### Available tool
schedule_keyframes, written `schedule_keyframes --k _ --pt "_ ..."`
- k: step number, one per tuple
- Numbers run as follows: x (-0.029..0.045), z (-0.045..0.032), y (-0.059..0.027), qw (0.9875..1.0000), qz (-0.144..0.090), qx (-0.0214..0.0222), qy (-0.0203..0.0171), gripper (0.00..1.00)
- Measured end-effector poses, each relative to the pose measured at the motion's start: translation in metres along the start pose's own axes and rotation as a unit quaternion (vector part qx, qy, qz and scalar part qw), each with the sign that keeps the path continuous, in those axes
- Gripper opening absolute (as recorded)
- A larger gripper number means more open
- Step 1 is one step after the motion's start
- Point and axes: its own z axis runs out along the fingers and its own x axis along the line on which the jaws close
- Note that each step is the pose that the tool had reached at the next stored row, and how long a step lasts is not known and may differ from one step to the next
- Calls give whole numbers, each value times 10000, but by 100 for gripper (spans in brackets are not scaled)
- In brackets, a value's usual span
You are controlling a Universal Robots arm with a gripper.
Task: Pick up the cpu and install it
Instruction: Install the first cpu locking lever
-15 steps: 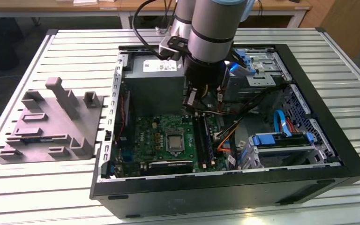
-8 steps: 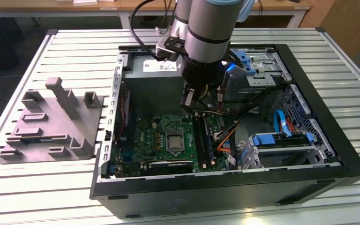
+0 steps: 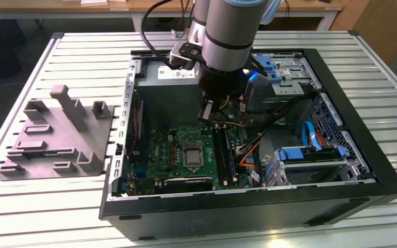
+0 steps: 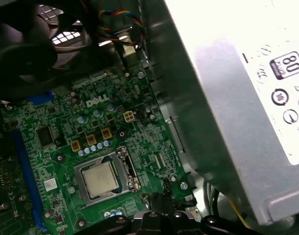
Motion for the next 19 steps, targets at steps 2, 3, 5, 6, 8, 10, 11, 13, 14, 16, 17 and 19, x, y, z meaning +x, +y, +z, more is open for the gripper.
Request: schedule_keyframes --k 2,3,5,6,8,10,11,13,14,16,17,19 --pt "22 3 18 10000 -20 6 0 11" --pt "32 4 26 10000 -30 8 0 11" --pt "51 6 26 10000 -45 10 1 11" --pt "64 6 22 10000 -51 10 1 11" --pt "95 6 10 10000 -63 10 3 11" --pt "119 6 2 10000 -81 12 6 11" --pt "127 6 -1 10000 -94 13 9 11" --pt "140 7 -5 9999 -136 22 12 11" --pt "146 7 -7 9999 -161 43 7 11" --pt "153 6 -11 9997 -210 104 -11 11" --pt "156 6 -11 9996 -237 133 -19 11" --pt "162 9 -13 9994 -304 160 -25 11"
